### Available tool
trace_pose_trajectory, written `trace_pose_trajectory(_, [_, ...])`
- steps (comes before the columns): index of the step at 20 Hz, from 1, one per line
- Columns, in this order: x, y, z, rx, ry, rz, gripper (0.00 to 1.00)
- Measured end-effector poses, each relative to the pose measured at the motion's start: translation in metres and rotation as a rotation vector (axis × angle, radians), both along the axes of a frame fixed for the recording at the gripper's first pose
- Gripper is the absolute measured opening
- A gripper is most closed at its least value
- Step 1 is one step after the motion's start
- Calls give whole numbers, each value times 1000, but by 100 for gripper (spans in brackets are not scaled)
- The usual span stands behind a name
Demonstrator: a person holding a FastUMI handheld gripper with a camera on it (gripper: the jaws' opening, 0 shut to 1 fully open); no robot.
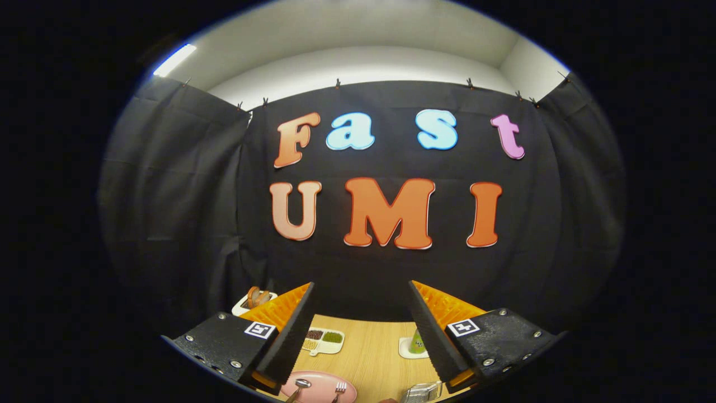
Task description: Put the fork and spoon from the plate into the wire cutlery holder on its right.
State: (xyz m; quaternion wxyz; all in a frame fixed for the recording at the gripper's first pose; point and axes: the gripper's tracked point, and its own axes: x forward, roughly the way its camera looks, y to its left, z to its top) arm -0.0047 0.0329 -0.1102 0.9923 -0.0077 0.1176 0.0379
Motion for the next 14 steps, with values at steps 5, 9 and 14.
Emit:
trace_pose_trajectory(5, [-10, 21, -75, -5, 183, 46, 96])
trace_pose_trajectory(9, [-28, 36, -145, 18, 373, 75, 96])
trace_pose_trajectory(14, [-63, 41, -234, 31, 619, 63, 96])
